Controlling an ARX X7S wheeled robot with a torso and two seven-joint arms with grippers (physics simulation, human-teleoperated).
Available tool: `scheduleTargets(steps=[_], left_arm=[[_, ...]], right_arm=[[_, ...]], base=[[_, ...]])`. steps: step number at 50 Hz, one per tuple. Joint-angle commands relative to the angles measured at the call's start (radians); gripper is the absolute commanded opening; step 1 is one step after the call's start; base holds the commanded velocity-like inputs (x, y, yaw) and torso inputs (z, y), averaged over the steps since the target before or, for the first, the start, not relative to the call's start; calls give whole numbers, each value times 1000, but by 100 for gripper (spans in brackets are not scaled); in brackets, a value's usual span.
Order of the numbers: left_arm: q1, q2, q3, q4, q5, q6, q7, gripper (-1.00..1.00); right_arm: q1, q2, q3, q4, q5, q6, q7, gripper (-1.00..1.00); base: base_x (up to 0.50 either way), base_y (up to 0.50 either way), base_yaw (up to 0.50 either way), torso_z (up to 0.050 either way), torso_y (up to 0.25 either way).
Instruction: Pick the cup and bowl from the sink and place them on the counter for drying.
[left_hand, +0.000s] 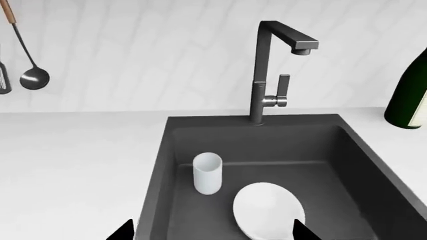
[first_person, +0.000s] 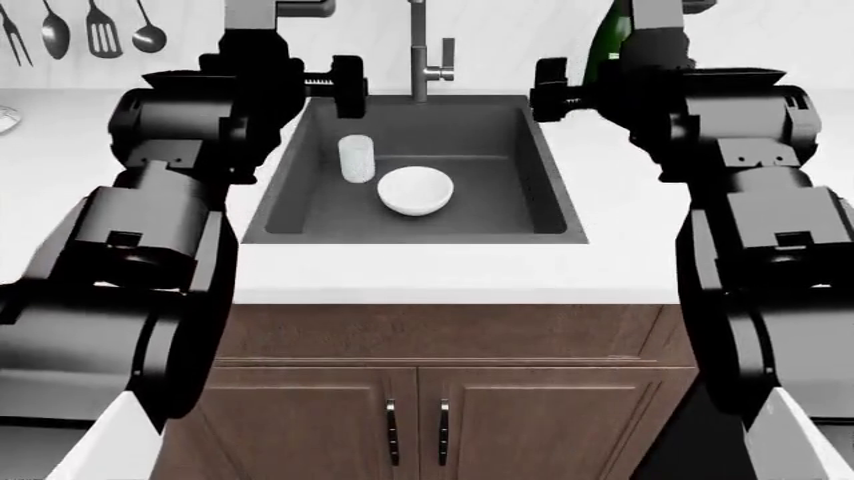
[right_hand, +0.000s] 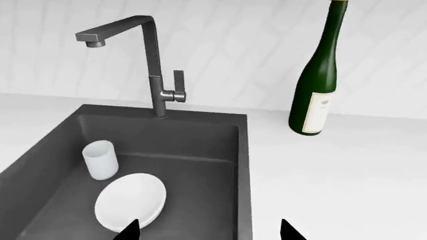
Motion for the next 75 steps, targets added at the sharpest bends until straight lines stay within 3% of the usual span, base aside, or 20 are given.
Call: scheduleTargets(steps=[1, 31, 47, 56, 75], left_arm=[[-29, 5, -14, -30, 0, -5, 8, 100], [4, 3, -87, -30, 82, -7, 7, 100], [29, 6, -43, -30, 85, 24, 5, 100], [35, -1, -72, -30, 105, 43, 3, 100], [50, -8, -90, -30, 128, 43, 10, 100]], right_arm=[[29, -2, 21, 37, -26, -43, -31, 100], [5, 7, 38, 25, -39, -52, -41, 100], [-11, 12, 41, 21, -35, -44, -39, 100], [-77, 28, 48, -141, -22, 46, -23, 100], [-96, 32, 38, -177, -22, 79, -17, 100]], base=[[0, 0, 0, 0, 0], [241, 0, 0, 0, 0], [371, 0, 0, 0, 0], [372, 0, 0, 0, 0], [370, 0, 0, 0, 0]])
